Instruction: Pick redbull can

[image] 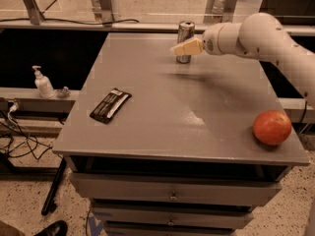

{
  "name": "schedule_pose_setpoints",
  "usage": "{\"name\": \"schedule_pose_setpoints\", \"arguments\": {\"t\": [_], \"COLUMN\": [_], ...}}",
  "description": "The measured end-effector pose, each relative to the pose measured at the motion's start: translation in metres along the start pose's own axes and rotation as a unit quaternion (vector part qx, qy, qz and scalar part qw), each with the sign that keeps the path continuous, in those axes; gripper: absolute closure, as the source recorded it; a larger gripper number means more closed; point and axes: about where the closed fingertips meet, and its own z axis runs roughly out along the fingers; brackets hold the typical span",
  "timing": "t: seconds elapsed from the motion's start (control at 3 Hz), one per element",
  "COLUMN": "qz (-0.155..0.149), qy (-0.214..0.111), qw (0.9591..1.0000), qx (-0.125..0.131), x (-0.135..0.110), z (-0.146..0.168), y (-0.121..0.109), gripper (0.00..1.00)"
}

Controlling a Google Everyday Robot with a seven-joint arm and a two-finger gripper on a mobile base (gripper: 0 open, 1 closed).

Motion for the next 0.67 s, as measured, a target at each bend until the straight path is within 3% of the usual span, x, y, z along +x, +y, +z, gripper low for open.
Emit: {"name": "schedule_pose_setpoints", "arguments": {"t": [0.33,0.67], "qz": [-0.002,0.0], "qy": [-0.026,-0.04], "qw": [0.9997,0.9991], "qx": [-0.005,-0.015], "x": [-0.008,-0.022], "z": [0.034,0.057], "y": [0.0,0.003], "gripper": [0.0,0.17]}}
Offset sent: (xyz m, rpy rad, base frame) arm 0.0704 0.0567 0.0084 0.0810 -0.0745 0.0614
